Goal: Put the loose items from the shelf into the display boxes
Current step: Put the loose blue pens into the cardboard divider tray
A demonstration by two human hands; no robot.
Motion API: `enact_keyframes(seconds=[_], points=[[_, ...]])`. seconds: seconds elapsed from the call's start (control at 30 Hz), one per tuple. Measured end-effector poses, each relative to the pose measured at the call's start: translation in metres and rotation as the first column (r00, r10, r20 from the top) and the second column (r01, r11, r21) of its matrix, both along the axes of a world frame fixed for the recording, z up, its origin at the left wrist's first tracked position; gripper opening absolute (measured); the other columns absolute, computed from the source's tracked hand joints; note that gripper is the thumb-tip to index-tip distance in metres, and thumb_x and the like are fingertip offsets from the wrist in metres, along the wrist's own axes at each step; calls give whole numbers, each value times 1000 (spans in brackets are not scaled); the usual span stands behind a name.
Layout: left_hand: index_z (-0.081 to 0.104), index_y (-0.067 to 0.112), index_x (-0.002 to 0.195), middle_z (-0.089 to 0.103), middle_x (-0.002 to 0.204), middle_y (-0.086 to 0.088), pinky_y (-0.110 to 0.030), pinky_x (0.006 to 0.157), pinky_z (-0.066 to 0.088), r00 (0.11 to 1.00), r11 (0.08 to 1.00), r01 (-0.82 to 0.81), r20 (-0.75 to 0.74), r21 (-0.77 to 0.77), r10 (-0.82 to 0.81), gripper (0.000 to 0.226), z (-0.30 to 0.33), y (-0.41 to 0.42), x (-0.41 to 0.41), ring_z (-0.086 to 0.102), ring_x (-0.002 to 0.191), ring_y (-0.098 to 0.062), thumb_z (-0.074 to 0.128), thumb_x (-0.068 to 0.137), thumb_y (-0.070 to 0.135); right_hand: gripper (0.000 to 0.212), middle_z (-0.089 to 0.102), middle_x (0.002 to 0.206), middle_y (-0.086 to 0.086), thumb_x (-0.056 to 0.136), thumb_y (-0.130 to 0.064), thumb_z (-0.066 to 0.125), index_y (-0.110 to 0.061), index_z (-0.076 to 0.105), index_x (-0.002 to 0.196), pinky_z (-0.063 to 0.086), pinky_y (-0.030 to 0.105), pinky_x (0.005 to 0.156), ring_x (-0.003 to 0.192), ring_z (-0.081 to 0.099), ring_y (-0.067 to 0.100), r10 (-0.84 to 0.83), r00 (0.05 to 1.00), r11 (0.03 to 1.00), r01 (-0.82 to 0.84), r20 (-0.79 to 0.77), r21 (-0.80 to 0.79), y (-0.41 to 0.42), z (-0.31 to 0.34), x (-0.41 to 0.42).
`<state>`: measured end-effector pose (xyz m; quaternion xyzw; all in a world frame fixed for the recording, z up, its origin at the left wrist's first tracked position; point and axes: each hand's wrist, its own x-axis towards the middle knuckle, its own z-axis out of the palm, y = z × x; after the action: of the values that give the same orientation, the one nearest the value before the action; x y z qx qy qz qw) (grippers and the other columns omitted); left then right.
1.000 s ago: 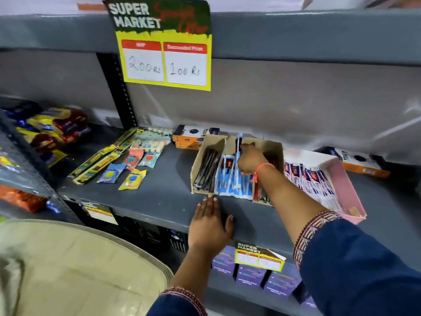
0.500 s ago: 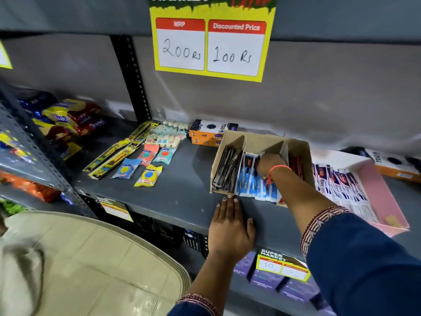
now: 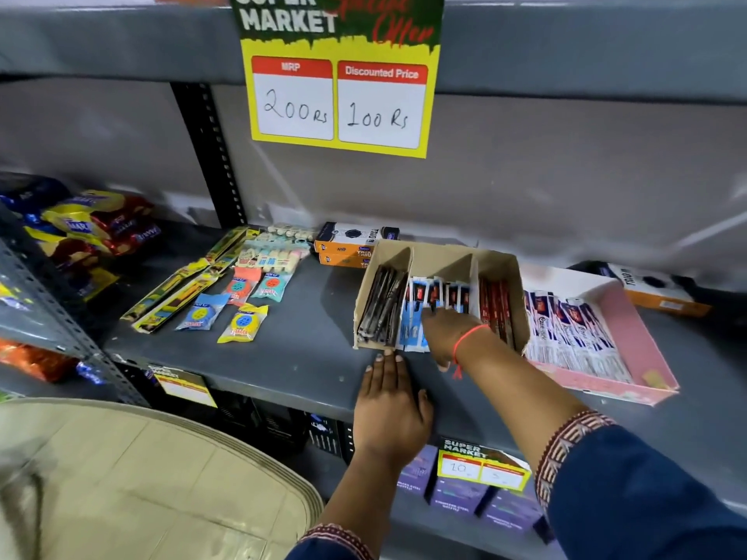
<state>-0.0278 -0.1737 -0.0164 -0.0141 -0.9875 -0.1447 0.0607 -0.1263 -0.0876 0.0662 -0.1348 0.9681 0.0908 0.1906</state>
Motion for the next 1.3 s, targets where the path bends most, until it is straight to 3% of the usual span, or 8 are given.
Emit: enact_keyframes(seconds=[0.17, 0.43, 0.6, 0.77, 0.87, 0.93, 1.03, 1.3], points=[[63, -7, 111, 65, 112, -24, -47, 88, 48, 1000, 1000, -22, 4, -8, 22, 61, -2, 0, -1, 63, 103, -34, 34, 78, 35, 69, 31, 149, 21, 89, -1, 45, -4, 11, 149, 44, 48, 100, 138, 31, 34, -32, 990, 994, 17, -140, -111, 3, -7, 6], [58, -11, 116, 62, 116, -28, -48, 94, 44, 1000, 1000, -7, 27, 9, 6, 63, 0, 1, -1, 60, 107, -38, 31, 80, 34, 50, 52, 130, 18, 86, 1, 43, -4, 39, 135, 51, 43, 85, 119, 54, 36, -6, 943, 953, -96, -334, -286, 17, 8, 35], [14, 1, 146, 17, 154, -16, -35, 115, 4, 998, 998, -59, 24, -29, 60, 63, 9, 11, 0, 13, 140, -26, 29, 97, 38, 37, 64, 111, 22, 83, -3, 45, -7, 61, 115, 52, 41, 81, 102, 63, 39, -346, 812, 786, -23, -470, -618, 74, 28, 30], [16, 0, 145, 17, 154, -17, -34, 114, 6, 998, 999, -31, 63, 22, 30, 57, 16, 60, 3, 12, 141, -26, 25, 98, 32, 35, 57, 127, 24, 92, -15, 43, 0, 54, 121, 43, 41, 98, 118, 55, 36, -527, 833, 776, 393, -166, -494, 161, 12, 10], [54, -9, 121, 55, 128, -24, -41, 99, 41, 995, 998, -3, 100, 70, -4, 60, 15, 88, 5, 53, 118, -34, 27, 86, 31, 50, 47, 142, 19, 92, -30, 42, -7, 42, 137, 35, 40, 109, 128, 48, 32, -426, 905, 863, 405, -5, -303, 186, -12, 6], [67, -7, 103, 68, 108, -21, -47, 83, 51, 994, 998, 24, 107, 53, -29, 57, 11, 93, 5, 66, 98, -33, 31, 79, 30, 65, 20, 157, 18, 94, -41, 40, -15, 20, 149, 21, 44, 118, 144, 23, 35, -370, 925, 884, 379, 89, -274, 192, -21, 6], [65, -6, 108, 67, 111, -21, -47, 91, 45, 998, 999, 20, 53, 41, -22, 57, 5, 91, 6, 63, 103, -34, 30, 81, 31, 71, -9, 161, 9, 92, -53, 35, -31, 3, 151, 5, 52, 120, 148, -7, 36, -335, 930, 885, 366, 153, -287, 189, -25, 6], [65, -5, 109, 66, 112, -20, -48, 94, 40, 1000, 999, -4, 16, 43, 3, 58, -1, 90, 3, 63, 104, -34, 32, 82, 34, 76, -11, 161, 9, 89, -56, 38, -32, 2, 151, 8, 56, 119, 147, -7, 37, -388, 907, 864, 420, 162, -278, 189, -23, -3]])
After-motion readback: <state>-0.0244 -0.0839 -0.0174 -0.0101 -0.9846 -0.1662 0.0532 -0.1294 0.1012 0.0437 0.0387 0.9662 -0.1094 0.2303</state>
